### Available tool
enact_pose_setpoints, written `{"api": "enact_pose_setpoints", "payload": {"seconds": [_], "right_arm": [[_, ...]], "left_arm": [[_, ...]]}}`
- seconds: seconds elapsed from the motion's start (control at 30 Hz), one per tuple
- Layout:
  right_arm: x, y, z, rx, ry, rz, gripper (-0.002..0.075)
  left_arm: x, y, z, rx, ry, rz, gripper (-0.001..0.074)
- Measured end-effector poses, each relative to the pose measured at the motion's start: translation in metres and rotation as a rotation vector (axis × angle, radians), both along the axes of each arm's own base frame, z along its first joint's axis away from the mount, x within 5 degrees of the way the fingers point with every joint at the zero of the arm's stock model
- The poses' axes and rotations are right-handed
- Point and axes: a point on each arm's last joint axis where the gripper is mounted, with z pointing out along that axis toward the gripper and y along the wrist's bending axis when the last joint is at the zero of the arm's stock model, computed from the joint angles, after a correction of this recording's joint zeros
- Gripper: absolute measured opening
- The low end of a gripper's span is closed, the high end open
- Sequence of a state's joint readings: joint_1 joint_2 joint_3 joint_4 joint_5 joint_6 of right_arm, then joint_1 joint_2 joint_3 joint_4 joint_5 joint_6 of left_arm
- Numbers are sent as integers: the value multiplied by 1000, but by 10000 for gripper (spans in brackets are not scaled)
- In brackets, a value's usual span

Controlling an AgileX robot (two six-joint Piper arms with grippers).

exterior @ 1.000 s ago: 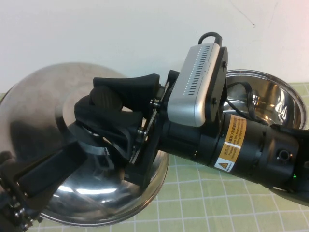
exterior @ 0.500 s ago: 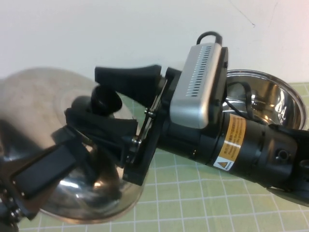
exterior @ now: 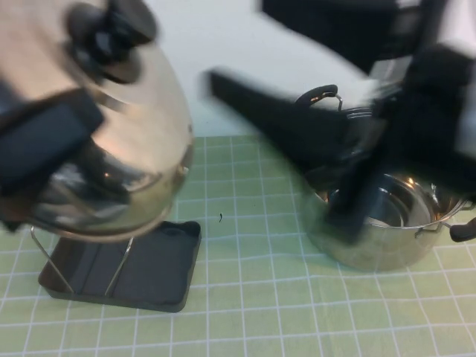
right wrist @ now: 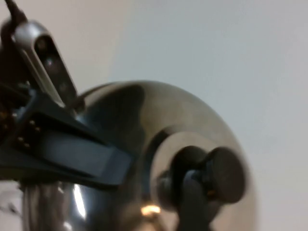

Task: Put pot lid on rack
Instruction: Place the pot lid on the pot rack

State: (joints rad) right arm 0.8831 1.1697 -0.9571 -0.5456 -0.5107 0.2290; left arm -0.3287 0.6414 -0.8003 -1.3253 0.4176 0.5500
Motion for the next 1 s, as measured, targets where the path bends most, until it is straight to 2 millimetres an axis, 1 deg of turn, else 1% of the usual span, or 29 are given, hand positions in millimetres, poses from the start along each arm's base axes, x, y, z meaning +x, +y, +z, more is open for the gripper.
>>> {"api": "enact_pose_setpoints", "payload": {"seconds": [0.1, 0.17, 0.23, 0.3, 0.43, 0.47, 0.53, 0.63, 0.7, 0.9, 1.0], "right_arm": [[-14, -34, 14, -112, -3, -144, 321], [-24, -64, 19, -185, 42, -262, 151], [-34, -92, 21, -245, 102, -369, 69], [-46, -123, 19, -312, 170, -476, 29], [-72, -174, 11, -394, 287, -622, 6], [-79, -185, 9, -401, 320, -641, 5], [-88, -199, 2, -409, 367, -661, 1], [-99, -210, -12, -416, 426, -652, 0], [-103, -212, -23, -423, 458, -633, 0], [-100, -200, -64, -510, 570, -591, -1], [-97, -194, -76, -514, 579, -573, -1]], "left_arm": [[16, -11, 1, 165, 49, -57, 102], [31, -18, -4, 286, 106, -93, 102], [45, -21, -6, 398, 148, -99, 102], [60, -23, -7, 491, 198, -96, 102], [78, -22, -2, 632, 251, -66, 102], [81, -21, 1, 662, 254, -53, 102], [86, -19, 8, 709, 258, -25, 102], [96, -16, 8, 801, 282, 1, 102], [105, -16, -1, 862, 327, -1, 102], [139, -20, -33, 1010, 445, -16, 102], [153, -21, -48, 1070, 480, -15, 102]]}}
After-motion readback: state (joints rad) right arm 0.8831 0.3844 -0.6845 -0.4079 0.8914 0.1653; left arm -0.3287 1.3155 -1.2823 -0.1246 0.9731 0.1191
